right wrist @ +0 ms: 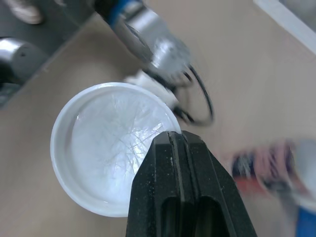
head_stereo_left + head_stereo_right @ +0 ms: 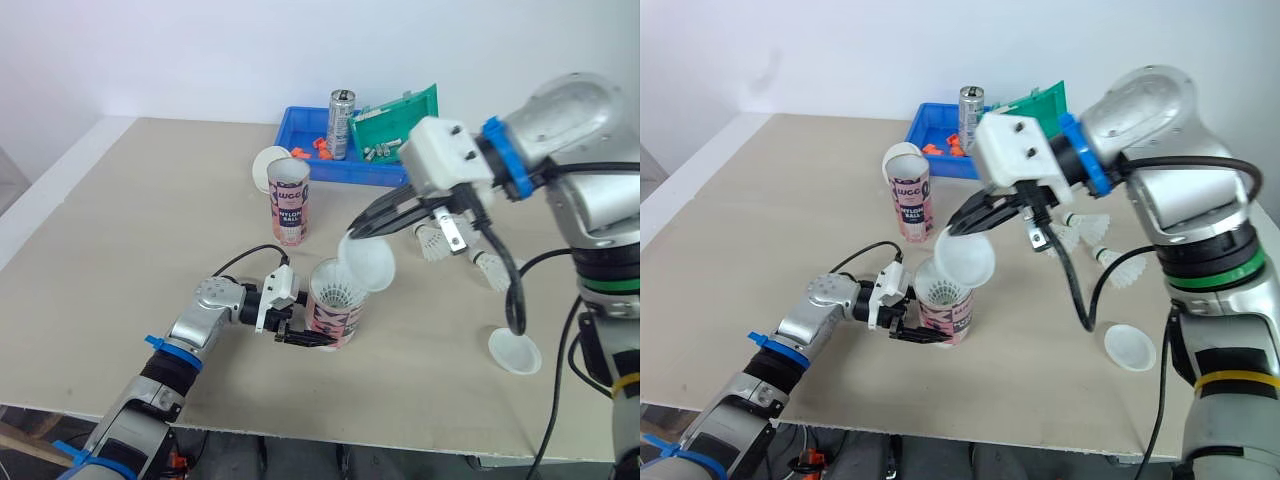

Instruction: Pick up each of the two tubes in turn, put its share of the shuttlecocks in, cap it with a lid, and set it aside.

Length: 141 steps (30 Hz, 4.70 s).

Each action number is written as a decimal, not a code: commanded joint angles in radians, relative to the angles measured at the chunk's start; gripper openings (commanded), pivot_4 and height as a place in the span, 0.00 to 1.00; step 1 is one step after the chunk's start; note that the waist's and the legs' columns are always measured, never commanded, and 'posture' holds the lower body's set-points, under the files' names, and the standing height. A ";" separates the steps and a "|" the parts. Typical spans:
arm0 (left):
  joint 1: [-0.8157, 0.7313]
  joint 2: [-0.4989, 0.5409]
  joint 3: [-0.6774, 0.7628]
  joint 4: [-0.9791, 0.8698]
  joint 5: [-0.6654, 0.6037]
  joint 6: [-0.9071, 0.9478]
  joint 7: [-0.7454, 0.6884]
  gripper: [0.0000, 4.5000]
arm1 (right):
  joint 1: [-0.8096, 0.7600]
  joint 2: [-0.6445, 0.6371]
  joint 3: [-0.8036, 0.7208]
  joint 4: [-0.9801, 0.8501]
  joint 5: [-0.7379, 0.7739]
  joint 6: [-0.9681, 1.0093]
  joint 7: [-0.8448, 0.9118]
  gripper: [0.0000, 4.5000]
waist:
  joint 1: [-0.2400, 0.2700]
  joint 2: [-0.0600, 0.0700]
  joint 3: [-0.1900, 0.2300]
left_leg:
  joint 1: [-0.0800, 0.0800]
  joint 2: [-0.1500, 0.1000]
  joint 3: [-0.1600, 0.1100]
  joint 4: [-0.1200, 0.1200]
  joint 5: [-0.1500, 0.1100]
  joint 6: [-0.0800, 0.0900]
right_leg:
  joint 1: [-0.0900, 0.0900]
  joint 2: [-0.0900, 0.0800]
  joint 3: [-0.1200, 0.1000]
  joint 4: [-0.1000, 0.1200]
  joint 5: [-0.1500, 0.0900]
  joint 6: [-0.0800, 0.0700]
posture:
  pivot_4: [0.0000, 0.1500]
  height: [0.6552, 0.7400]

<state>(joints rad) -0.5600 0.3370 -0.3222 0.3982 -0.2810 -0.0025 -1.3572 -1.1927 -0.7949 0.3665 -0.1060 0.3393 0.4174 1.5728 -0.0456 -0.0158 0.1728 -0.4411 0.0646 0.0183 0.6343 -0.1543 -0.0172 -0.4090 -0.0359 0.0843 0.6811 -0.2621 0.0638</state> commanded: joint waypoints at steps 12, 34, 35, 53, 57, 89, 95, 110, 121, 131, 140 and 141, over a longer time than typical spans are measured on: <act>0.016 0.075 -0.063 0.040 0.098 0.089 -0.020 0.65 | -0.114 0.050 0.151 0.095 -0.083 -0.257 0.042 0.01 | -0.001 -0.001 0.000 | 0.000 0.003 0.000 -0.004 0.000 0.000 | 0.001 0.004 0.000 0.000 -0.001 -0.003 | 1.00 0.60; 0.009 0.086 -0.070 0.066 0.109 0.077 -0.024 0.65 | -0.173 0.021 0.194 0.133 0.006 -0.250 0.042 0.01 | -0.002 -0.001 -0.001 | 0.002 0.003 -0.001 -0.007 0.000 0.000 | 0.000 0.005 0.001 0.000 -0.001 -0.005 | 1.00 0.60; 0.008 0.087 -0.068 0.067 0.109 0.076 -0.023 0.65 | -0.166 0.017 0.199 0.125 0.008 -0.251 0.042 0.01 | -0.002 -0.001 -0.001 | 0.002 0.003 -0.001 -0.008 0.000 0.000 | 0.000 0.005 0.001 0.000 -0.001 -0.005 | 1.00 0.60; 0.016 0.097 -0.061 0.048 0.097 0.091 -0.011 0.65 | -0.073 -0.007 0.222 0.053 -0.080 -0.316 0.042 0.01 | 0.000 -0.003 -0.002 | 0.002 0.003 -0.001 -0.009 0.000 0.000 | 0.000 0.005 0.000 0.000 -0.003 -0.006 | 1.00 0.60; 0.016 0.096 -0.061 0.048 0.095 0.092 -0.010 0.65 | -0.074 -0.019 0.240 0.052 -0.090 -0.343 0.042 0.01 | 0.000 -0.004 -0.002 | 0.002 0.003 -0.001 -0.009 0.000 0.000 | 0.000 0.005 0.000 0.000 -0.003 -0.006 | 1.00 0.60; -0.006 0.098 -0.057 0.069 0.098 0.090 -0.013 0.65 | 0.048 -0.020 0.147 -0.001 -0.067 -0.248 0.042 0.02 | -0.003 -0.009 -0.009 | 0.006 0.004 -0.003 -0.014 0.000 -0.001 | -0.001 0.007 0.000 0.000 -0.003 -0.011 | 1.00 0.60; -0.009 0.101 -0.059 0.068 0.096 0.090 -0.017 0.65 | 0.049 -0.015 0.252 0.030 -0.175 -0.368 0.042 0.02 | -0.003 -0.010 -0.009 | 0.009 0.004 -0.003 -0.014 -0.001 -0.001 | -0.002 0.007 0.000 -0.001 -0.003 -0.010 | 1.00 0.60; 0.004 0.105 -0.059 0.054 0.090 0.089 -0.002 0.65 | -0.004 0.094 0.121 0.128 0.005 -0.227 0.030 0.02 | -0.004 -0.016 -0.017 | 0.022 0.004 -0.005 -0.016 -0.004 -0.007 | 0.000 -0.008 -0.013 -0.002 0.000 -0.016 | 1.00 0.60; -0.005 0.101 -0.064 0.068 0.097 0.076 -0.010 0.65 | 0.127 -0.035 -0.189 -0.011 0.202 0.148 -0.071 0.69 | 0.005 -0.014 -0.015 | 0.013 0.005 -0.006 -0.017 -0.006 -0.008 | -0.001 -0.008 -0.018 -0.006 0.000 -0.014 | 1.00 0.60; -0.020 0.092 -0.047 0.076 0.080 0.047 -0.024 0.83 | 0.507 -0.108 -0.394 -0.261 0.306 0.285 -0.271 0.97 | 0.002 -0.014 -0.015 | 0.014 0.004 -0.007 -0.017 -0.006 -0.008 | 0.001 -0.008 -0.018 -0.008 0.001 -0.013 | 1.00 0.60; -0.034 0.099 0.060 0.010 -0.023 0.063 -0.073 1.00 | 0.762 -0.073 -0.469 -0.326 0.277 0.231 -0.439 0.97 | 0.004 -0.015 -0.012 | 0.001 0.004 -0.009 -0.017 -0.006 -0.008 | -0.006 -0.007 -0.019 -0.015 0.003 -0.009 | 1.00 0.60; -0.033 0.105 0.066 0.009 -0.020 0.057 -0.076 1.00 | 0.783 -0.070 -0.466 -0.334 0.276 0.222 -0.445 0.97 | 0.005 -0.015 -0.012 | -0.002 0.004 -0.009 -0.017 -0.006 -0.008 | -0.008 -0.006 -0.019 -0.015 0.003 -0.008 | 1.00 0.60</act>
<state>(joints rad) -0.5884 0.4259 -0.2845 0.4198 -0.2960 0.0595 -1.4285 -0.4106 -0.8647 -0.0676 -0.3996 0.6143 0.6646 1.1428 -0.0409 -0.0306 0.1606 -0.4461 0.0682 0.0075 0.6173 -0.1611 -0.0247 -0.4187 -0.0403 0.0666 0.6658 -0.2588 0.0586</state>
